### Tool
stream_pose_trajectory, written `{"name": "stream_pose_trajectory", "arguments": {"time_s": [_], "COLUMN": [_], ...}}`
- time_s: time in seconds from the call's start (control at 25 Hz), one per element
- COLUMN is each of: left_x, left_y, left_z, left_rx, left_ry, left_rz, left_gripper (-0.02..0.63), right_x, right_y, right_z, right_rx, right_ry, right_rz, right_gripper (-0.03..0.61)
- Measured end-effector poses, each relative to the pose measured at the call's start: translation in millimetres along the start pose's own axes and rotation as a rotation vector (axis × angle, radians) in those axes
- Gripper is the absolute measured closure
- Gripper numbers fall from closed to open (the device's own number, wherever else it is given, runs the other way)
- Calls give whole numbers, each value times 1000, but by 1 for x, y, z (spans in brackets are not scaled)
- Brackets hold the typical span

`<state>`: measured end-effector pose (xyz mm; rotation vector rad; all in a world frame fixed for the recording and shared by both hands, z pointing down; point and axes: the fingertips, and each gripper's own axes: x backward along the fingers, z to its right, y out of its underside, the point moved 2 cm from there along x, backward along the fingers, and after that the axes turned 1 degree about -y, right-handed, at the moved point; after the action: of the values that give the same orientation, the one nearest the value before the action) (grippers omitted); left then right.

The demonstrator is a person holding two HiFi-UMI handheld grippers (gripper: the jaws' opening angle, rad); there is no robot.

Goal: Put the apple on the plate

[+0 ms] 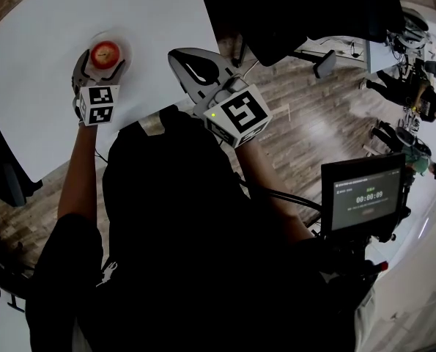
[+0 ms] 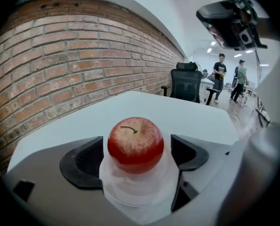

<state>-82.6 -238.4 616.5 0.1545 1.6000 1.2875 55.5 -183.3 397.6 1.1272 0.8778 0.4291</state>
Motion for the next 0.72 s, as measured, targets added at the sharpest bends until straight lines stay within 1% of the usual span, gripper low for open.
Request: {"name": "stream_pose_trajectory", "arguments": {"time_s": [0.48,0.72], "left_x": [1,9], "left_y": [-1,-5], "left_z": [-5,-3], "left_rx": [1,20], "left_ry": [-15,-29], "left_rz": [4,13], "left_gripper": [175,175], "right_x": [-1,-4], "right_y": [0,-1], "right_z": [-2,-6], "right_rx": [6,8], "right_ry": [-10,-38], "right_rz": [5,19], "right_gripper": [575,575]}}
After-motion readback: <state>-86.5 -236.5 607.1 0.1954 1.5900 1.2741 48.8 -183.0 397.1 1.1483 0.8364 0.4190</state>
